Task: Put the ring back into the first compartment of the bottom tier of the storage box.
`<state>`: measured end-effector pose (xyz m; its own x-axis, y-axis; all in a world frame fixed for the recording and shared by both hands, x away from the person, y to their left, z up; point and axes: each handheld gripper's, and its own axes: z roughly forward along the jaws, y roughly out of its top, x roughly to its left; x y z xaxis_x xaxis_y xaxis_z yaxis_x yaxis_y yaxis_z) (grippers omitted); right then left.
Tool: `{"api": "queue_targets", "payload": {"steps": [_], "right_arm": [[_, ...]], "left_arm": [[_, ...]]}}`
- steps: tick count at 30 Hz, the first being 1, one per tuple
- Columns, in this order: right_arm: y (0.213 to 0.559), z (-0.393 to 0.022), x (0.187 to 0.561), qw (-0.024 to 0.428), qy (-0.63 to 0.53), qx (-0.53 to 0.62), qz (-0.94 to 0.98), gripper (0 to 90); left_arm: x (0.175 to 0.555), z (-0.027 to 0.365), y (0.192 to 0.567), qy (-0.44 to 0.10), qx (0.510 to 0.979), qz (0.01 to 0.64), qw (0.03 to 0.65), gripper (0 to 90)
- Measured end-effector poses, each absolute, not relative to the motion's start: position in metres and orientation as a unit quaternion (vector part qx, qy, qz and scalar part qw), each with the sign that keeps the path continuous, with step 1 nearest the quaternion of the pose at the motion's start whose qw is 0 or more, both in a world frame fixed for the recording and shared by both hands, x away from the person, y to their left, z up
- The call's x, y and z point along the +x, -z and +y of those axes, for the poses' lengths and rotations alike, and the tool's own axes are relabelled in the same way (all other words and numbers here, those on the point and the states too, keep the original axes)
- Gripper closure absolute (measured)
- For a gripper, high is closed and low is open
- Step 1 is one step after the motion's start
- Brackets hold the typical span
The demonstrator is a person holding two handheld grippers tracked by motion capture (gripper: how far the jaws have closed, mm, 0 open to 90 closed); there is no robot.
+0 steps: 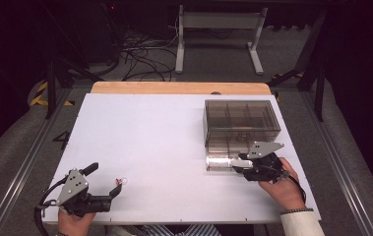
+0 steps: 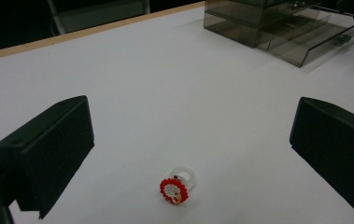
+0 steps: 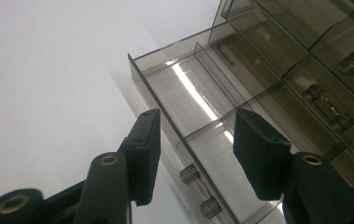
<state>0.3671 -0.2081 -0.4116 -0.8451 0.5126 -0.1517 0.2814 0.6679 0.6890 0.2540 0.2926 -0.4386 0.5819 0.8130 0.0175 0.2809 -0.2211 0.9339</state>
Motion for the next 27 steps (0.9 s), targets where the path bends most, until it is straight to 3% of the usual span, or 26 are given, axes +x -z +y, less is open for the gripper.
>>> {"api": "queue_targets", "payload": {"steps": [27], "right_arm": [[0.403, -0.207, 0.363, 0.172, -0.393, 0.217, 0.877, 26.4]], "left_arm": [[0.253, 0.296, 0.424, -0.262, 0.736, 0.367, 0.506, 0.9]]}}
